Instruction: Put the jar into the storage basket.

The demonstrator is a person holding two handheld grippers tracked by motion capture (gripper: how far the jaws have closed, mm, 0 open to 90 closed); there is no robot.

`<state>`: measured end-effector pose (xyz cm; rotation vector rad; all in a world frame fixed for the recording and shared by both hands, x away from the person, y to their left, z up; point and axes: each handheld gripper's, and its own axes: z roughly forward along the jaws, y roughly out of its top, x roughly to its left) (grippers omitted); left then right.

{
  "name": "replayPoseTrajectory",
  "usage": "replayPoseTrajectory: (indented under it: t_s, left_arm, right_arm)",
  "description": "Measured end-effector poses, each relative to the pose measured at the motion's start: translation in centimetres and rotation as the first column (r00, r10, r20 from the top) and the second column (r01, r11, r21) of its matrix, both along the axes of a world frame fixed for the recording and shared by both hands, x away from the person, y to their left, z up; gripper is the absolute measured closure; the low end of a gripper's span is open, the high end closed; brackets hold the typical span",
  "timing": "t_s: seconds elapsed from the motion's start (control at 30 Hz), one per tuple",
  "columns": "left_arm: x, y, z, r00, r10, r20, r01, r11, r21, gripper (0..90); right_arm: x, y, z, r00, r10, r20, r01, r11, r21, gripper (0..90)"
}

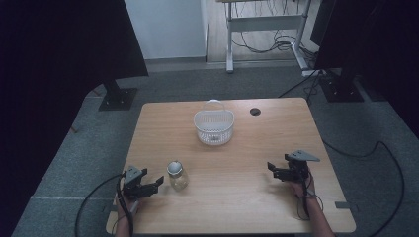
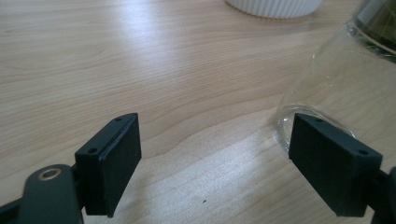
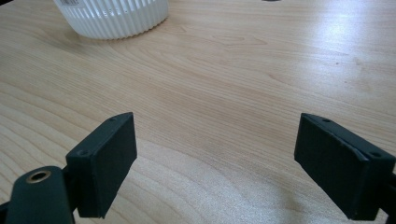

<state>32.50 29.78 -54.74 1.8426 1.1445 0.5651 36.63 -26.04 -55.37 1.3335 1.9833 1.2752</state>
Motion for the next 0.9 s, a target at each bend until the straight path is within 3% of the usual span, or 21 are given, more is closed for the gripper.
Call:
replayPoseTrajectory:
  t_s: [0.6,0.9]
  left_arm:
    - [0.22,0.05,0.04,0.9999,-0.008,0.007,0.008,1.0,-0.002,15.8]
    - [-0.19,0.18,0.95,0.9989,-0.021,0.042,0.021,0.9997,-0.01,16.3]
  right_arm:
    - [0.09,-0.02,-0.02,0.9999,0.002,-0.013,-0.002,1.0,0.002,11.8]
    - [0.14,-0.01,-0.03,0.9998,0.001,-0.018,-0.001,1.0,0.001,11.7]
